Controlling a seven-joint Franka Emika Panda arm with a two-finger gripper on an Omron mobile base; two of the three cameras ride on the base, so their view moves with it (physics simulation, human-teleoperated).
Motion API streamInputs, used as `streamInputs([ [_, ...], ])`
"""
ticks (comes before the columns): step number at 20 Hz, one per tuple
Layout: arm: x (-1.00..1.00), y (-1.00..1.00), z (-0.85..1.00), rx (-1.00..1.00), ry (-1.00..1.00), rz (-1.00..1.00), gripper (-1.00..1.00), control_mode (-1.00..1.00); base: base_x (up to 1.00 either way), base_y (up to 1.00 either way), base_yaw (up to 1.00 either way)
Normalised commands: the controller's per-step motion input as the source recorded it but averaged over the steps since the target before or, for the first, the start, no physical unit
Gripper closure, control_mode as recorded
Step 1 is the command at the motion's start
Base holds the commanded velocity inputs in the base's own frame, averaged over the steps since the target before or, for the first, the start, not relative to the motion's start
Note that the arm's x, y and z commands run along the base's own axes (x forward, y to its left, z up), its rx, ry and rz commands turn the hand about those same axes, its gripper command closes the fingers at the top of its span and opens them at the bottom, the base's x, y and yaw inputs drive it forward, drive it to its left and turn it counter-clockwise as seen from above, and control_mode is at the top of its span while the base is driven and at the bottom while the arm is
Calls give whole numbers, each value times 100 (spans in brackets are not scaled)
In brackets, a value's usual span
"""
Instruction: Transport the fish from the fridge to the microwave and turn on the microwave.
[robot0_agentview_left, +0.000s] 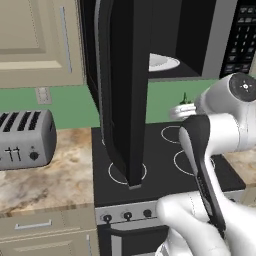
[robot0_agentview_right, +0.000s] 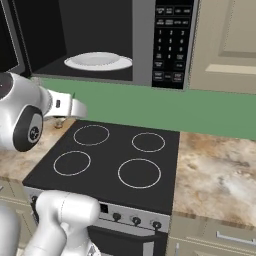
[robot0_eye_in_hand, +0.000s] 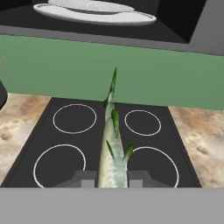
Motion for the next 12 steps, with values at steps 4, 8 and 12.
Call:
streamInputs([
  [4, 11, 0, 50, 10, 15, 17, 100, -100, 0, 0, 0],
  [8, 19, 8, 20, 2, -1, 25, 100, -100, 0, 0, 0],
  [12, 22, 9, 3, 0, -7, 24, 100, -100, 0, 0, 0],
])
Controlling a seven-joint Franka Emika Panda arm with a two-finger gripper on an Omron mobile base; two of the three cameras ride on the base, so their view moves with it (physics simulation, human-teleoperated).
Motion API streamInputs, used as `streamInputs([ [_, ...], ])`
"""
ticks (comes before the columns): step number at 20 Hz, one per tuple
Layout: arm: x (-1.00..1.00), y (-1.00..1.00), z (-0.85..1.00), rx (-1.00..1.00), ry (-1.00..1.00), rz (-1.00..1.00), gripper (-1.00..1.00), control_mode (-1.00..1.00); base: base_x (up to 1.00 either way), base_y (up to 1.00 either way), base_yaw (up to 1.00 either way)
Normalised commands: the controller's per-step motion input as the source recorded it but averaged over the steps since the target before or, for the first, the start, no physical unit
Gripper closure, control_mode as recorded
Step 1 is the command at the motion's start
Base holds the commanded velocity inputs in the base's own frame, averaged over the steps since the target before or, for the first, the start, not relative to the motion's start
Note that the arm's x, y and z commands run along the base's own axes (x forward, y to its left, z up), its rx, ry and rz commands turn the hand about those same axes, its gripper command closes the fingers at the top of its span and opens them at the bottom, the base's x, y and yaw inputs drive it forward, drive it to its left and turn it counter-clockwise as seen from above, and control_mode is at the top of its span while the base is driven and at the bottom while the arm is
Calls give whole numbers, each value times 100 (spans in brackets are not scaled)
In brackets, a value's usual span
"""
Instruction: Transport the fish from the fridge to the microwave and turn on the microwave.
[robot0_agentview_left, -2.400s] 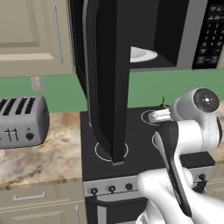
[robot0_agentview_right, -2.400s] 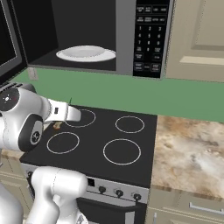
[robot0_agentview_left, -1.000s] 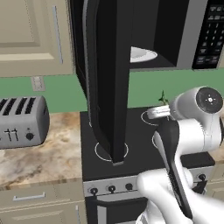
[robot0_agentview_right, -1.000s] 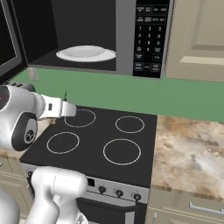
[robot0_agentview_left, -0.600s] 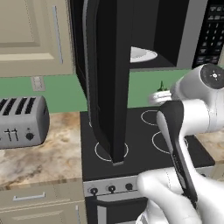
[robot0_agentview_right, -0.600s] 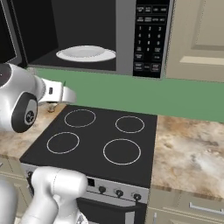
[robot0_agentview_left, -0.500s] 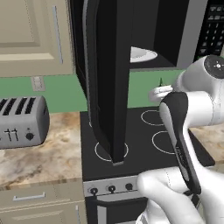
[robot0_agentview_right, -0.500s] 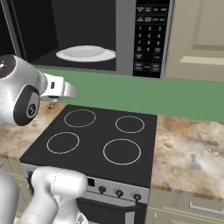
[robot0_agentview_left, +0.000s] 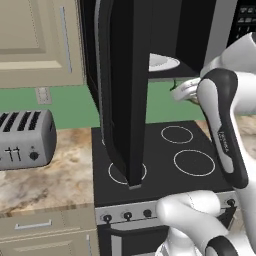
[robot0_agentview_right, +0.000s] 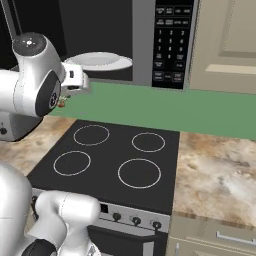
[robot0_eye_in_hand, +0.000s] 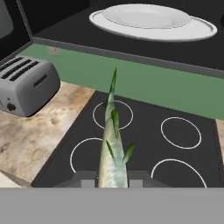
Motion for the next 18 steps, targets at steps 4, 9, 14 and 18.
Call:
streamInputs([
  [4, 29, 7, 4, 1, -8, 20, 100, -100, 0, 0, 0],
  [9, 39, 6, 13, 3, -2, 16, 100, -100, 0, 0, 0],
  [14, 33, 10, 22, 4, -2, 13, 100, -100, 0, 0, 0],
  [18, 39, 11, 26, 4, -1, 6, 100, -100, 0, 0, 0],
])
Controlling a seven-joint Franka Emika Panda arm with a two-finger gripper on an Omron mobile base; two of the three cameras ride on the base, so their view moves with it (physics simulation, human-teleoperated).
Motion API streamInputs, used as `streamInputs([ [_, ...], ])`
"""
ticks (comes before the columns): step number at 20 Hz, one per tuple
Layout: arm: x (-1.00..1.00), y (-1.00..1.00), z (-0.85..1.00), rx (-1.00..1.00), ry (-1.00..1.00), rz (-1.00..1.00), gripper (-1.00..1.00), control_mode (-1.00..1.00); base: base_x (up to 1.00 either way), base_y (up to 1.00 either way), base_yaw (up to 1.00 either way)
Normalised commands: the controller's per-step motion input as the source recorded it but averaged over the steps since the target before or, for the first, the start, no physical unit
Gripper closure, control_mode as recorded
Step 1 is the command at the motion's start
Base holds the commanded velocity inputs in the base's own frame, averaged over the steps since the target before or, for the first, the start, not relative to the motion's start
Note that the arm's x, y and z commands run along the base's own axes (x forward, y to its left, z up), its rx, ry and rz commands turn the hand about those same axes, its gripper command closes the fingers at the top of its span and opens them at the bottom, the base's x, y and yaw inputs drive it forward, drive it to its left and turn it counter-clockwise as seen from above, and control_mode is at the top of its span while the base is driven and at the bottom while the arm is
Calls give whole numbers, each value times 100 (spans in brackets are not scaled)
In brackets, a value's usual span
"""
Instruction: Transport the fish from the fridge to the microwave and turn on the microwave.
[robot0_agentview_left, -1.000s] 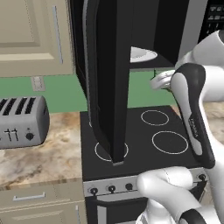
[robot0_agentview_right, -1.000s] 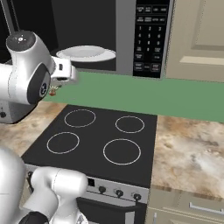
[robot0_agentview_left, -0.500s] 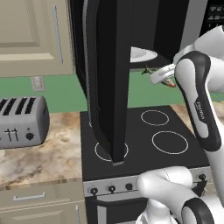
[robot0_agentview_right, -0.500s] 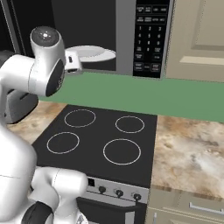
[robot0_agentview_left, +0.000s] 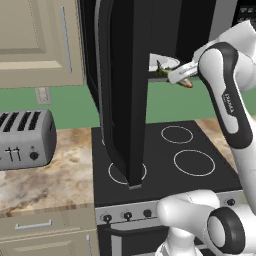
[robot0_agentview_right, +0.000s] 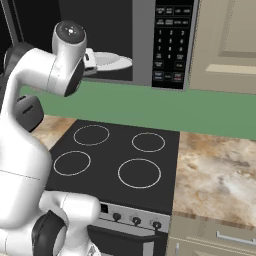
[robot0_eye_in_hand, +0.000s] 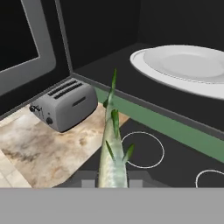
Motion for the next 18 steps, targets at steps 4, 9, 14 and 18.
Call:
streamInputs([
  [4, 47, 10, 16, 1, -4, 1, 100, -100, 0, 0, 0],
  [9, 44, 6, 13, 0, -9, 0, 100, -100, 0, 0, 0],
  [14, 38, 7, 3, 0, -11, 0, 100, -100, 0, 0, 0],
  [18, 46, 7, 7, 4, -2, 0, 100, -100, 0, 0, 0],
])
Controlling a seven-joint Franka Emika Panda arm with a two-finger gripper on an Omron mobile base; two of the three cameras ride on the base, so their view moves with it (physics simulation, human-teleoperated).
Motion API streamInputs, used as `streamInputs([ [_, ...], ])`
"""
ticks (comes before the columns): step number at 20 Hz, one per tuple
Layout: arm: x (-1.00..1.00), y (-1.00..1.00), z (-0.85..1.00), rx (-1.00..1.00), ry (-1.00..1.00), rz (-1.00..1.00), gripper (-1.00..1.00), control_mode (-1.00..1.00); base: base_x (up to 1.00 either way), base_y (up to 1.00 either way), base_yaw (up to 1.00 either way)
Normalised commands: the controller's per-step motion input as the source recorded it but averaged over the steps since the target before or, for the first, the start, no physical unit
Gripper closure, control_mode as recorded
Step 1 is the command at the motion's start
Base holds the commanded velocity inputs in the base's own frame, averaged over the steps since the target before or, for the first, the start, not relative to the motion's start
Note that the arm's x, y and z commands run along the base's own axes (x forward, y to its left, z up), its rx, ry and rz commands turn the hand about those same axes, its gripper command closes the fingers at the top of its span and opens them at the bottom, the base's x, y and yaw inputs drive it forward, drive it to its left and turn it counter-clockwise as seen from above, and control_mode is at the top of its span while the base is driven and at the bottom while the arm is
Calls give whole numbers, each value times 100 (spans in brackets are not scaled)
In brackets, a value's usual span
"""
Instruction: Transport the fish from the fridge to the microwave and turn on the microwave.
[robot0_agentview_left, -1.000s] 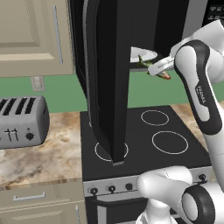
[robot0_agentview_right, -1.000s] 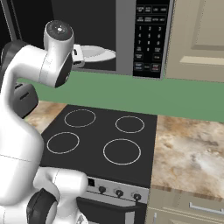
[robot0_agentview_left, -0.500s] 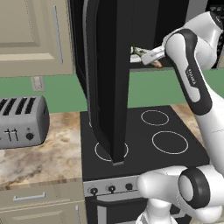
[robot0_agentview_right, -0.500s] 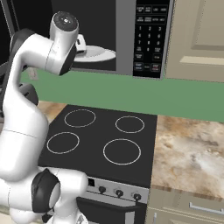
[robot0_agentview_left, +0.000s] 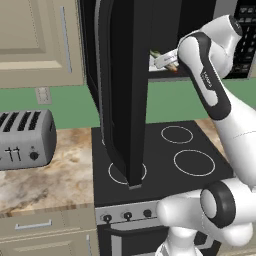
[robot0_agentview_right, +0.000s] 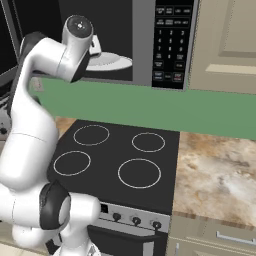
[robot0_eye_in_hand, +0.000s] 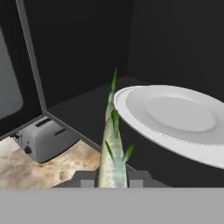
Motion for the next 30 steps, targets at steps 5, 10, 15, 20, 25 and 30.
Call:
streamInputs([
  [5, 54, 12, 11, 6, 4, 0, 100, -100, 0, 0, 0],
  [10, 56, 1, 2, 4, 14, 0, 100, -100, 0, 0, 0],
  [15, 57, 0, 0, 0, 5, 0, 100, -100, 0, 0, 0],
  [20, 51, 3, -1, 0, 0, 0, 100, -100, 0, 0, 0],
  [25, 50, 3, -7, 0, 0, 0, 100, -100, 0, 0, 0],
  [30, 45, 3, -11, 0, 0, 0, 100, -100, 0, 0, 0],
])
